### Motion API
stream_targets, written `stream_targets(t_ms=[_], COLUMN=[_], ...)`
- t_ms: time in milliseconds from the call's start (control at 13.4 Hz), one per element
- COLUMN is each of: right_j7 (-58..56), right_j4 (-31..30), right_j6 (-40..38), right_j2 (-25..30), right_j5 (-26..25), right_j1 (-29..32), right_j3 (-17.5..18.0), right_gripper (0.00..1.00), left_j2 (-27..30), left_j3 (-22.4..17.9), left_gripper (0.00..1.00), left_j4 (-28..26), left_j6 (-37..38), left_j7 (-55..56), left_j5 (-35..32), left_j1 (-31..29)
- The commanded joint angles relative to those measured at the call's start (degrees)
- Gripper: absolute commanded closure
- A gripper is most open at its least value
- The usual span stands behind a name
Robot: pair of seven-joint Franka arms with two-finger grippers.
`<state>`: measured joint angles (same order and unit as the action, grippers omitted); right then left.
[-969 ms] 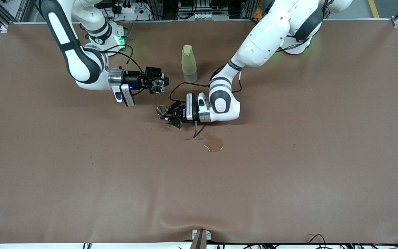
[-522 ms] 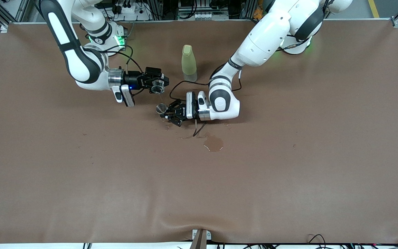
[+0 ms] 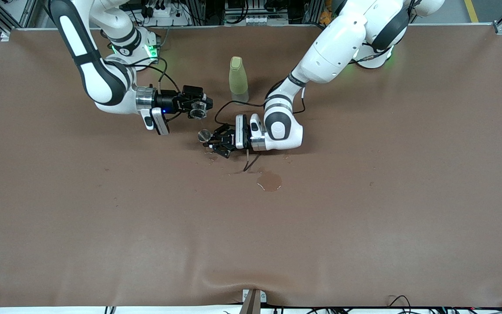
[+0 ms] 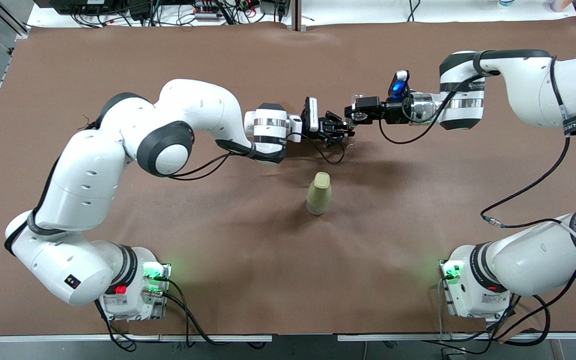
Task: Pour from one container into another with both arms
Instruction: 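Tilt the beaker with the right gripper, pouring into the jigger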
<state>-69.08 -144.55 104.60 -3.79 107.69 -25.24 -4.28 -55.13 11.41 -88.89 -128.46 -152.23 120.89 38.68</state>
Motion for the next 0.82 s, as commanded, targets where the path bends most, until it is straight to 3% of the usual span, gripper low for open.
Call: stream_targets(t_ms=[0, 745], right_j7=[1.40, 5.89], right_j4=[0.06, 0.15], right_j6=[0.17, 0.08], right_j2=[0.80, 0.71], right_j5=[1.03, 1.20], right_j1=[0.54, 0.98], right_j3=[0.42, 0.42], right_gripper=[1.00, 1.00], left_j2=[2.14, 2.14], left_j3=[0.72, 1.25], left_gripper=[1.00, 1.00], left_j4=[-2.60, -2.69], left_j6=[0.32, 0.40], left_j7=[-2.10, -2.10], left_j5=[2.07, 2.07], left_j1=[-0.71, -1.42])
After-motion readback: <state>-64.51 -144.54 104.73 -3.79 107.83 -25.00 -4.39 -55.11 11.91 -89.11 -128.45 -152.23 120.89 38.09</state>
